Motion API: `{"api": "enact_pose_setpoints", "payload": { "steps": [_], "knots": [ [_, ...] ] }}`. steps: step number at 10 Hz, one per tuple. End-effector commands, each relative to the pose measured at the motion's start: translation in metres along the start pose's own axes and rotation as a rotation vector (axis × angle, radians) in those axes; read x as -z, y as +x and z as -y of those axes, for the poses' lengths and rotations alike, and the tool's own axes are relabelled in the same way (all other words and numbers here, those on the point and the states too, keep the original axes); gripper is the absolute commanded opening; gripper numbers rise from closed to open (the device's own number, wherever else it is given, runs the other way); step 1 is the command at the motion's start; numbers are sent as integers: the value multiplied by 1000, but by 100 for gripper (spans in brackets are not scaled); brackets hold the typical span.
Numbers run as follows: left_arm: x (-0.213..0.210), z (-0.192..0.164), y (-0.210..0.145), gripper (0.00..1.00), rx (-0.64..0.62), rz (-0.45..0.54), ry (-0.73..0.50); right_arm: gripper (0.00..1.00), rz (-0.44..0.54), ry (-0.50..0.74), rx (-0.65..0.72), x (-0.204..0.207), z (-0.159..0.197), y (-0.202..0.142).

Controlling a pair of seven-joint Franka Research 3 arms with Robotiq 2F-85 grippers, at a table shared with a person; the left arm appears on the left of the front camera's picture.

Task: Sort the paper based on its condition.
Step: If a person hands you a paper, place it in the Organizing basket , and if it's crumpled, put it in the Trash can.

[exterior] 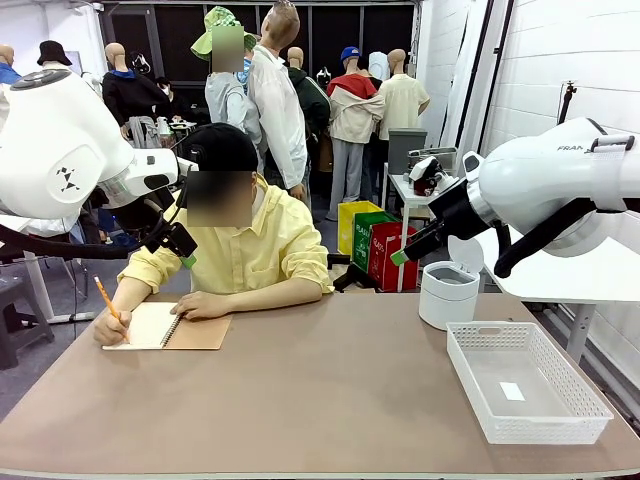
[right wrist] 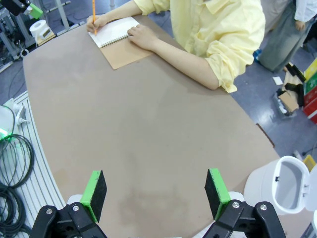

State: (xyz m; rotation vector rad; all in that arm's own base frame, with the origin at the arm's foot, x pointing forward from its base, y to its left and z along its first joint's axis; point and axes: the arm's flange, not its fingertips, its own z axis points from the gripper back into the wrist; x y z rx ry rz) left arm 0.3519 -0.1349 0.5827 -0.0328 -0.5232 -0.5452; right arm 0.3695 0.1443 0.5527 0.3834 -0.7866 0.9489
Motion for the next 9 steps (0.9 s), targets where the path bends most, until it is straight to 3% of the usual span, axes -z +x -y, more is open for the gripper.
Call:
{"api": "enact_pose_setpoints", "payload": {
  "steps": [1,9],
  "knots": [
    [0,0,0,100,2,6,-2,100,9,17,10,2,1,0],
    [0,0,0,100,2,6,-2,100,9,17,10,2,1,0]
  ]
}}
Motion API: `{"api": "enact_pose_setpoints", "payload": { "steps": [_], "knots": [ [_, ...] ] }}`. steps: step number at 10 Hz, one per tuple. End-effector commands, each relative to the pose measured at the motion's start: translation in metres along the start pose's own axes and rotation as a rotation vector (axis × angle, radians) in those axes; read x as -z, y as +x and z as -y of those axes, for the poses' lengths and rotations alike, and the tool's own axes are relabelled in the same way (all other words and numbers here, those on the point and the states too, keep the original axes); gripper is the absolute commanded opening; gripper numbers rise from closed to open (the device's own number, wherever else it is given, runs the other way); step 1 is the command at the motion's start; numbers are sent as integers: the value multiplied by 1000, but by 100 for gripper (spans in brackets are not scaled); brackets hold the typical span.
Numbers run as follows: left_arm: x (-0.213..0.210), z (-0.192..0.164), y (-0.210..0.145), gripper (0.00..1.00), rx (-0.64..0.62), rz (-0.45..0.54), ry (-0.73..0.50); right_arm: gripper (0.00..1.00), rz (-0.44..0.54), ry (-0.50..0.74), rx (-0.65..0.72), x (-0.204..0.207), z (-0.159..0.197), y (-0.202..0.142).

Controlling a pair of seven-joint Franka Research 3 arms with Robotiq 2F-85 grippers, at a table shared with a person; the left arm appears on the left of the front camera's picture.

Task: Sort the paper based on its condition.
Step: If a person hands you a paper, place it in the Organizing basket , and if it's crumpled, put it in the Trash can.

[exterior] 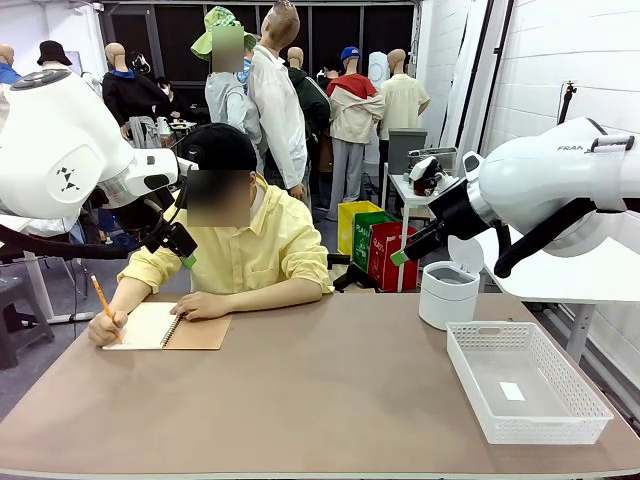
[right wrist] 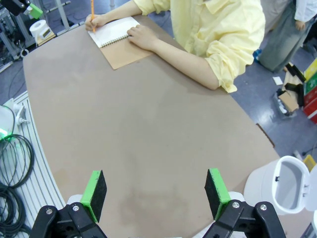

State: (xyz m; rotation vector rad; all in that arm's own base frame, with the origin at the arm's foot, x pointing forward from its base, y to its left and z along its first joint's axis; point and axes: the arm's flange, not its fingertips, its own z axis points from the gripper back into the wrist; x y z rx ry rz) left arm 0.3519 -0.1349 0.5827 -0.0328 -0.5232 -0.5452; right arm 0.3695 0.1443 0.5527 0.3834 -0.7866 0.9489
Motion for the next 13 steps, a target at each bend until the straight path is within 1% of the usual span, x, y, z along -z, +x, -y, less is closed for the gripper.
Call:
{"api": "enact_pose_setpoints", "payload": {
  "steps": [1,13],
  "knots": [
    [0,0,0,100,2,6,-2,100,9,17,10,2,1,0],
    [0,0,0,100,2,6,-2,100,9,17,10,2,1,0]
  ]
}}
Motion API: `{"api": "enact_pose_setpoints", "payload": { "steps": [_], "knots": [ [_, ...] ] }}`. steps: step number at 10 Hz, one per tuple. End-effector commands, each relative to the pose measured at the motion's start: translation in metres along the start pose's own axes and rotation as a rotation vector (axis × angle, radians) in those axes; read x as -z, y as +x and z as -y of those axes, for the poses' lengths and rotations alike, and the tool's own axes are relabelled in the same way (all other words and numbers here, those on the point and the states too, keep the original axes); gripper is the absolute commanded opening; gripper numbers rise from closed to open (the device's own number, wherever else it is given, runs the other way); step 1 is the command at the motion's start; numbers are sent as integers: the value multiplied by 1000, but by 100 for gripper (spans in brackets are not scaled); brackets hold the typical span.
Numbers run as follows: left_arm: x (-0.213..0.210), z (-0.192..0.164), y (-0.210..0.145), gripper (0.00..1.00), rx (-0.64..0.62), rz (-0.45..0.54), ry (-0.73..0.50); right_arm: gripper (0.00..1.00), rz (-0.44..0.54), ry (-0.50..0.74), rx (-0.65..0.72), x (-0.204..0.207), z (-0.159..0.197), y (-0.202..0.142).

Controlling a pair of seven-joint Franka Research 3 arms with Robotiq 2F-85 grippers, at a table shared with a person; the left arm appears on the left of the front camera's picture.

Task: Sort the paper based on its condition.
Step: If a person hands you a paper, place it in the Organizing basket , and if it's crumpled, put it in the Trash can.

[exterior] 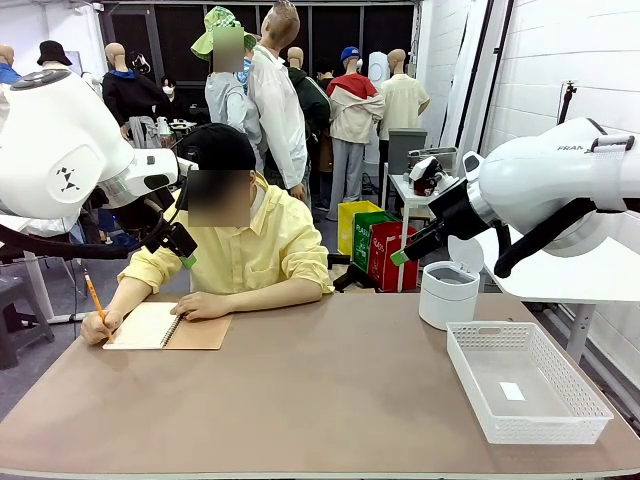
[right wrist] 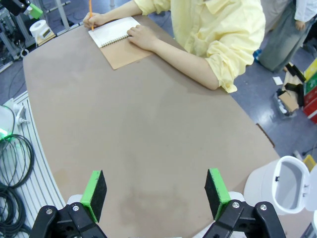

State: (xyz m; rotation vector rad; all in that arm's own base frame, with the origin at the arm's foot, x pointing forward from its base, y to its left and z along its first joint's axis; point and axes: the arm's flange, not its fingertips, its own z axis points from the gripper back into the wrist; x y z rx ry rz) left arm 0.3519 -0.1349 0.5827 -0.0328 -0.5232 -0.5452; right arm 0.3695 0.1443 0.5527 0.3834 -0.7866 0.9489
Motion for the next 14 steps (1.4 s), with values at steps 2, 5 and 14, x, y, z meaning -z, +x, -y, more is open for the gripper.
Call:
{"api": "enact_pose_setpoints", "payload": {
  "steps": [2,5,14],
  "knots": [
    [0,0,0,100,2,6,-2,100,9,17,10,2,1,0],
    [0,0,0,100,2,6,-2,100,9,17,10,2,1,0],
    [0,0,0,100,2,6,-2,100,9,17,10,2,1,0]
  ]
}}
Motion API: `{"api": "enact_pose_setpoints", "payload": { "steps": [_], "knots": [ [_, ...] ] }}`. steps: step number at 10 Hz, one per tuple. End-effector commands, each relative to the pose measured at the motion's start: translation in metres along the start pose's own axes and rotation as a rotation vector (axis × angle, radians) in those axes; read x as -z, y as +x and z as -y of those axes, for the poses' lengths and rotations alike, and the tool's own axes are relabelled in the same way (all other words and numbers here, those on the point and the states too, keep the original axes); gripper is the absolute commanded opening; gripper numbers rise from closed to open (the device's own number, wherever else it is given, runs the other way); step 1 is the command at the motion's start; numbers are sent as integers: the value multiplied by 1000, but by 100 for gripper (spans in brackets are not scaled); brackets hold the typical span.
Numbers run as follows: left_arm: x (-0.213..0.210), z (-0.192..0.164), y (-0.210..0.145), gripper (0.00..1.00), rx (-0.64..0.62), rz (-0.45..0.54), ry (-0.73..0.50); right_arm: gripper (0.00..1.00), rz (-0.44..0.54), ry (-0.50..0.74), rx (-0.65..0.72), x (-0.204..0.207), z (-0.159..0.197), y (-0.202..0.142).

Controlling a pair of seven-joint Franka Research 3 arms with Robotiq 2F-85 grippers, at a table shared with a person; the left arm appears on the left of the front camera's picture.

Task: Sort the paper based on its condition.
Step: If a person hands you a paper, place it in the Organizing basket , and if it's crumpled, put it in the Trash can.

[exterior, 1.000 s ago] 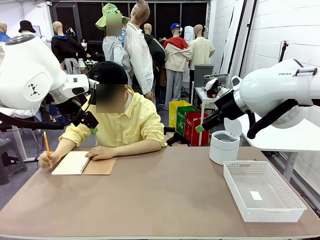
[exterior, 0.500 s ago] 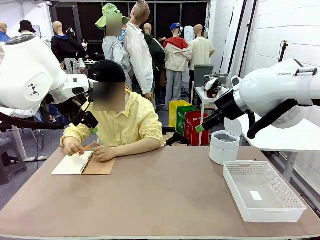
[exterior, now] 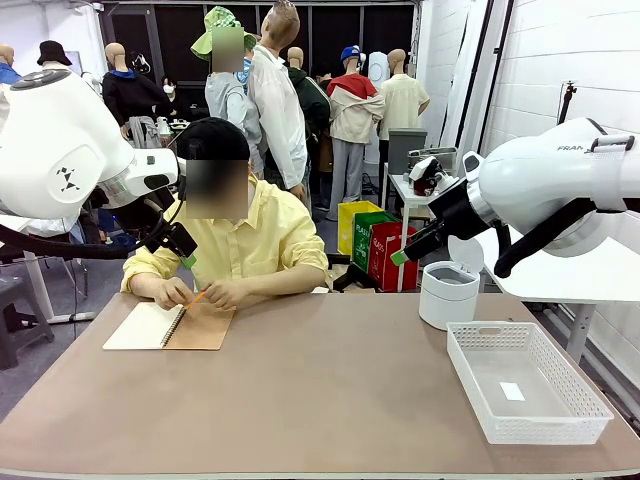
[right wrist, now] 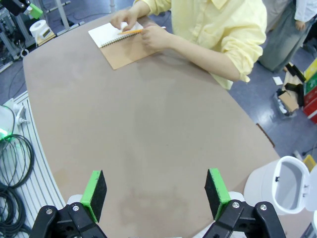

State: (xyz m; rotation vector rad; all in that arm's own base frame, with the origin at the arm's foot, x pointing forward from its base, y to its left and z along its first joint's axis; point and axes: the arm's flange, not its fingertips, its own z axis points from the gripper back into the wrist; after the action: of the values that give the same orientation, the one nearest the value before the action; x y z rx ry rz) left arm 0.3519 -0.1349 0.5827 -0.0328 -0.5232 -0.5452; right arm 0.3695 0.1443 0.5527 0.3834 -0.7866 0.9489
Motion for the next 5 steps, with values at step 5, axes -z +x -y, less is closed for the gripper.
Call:
{"api": "enact_pose_setpoints", "payload": {
  "steps": [5],
  "knots": [
    [0,0,0,100,2,6,-2,100,9,17,10,2,1,0]
  ]
}}
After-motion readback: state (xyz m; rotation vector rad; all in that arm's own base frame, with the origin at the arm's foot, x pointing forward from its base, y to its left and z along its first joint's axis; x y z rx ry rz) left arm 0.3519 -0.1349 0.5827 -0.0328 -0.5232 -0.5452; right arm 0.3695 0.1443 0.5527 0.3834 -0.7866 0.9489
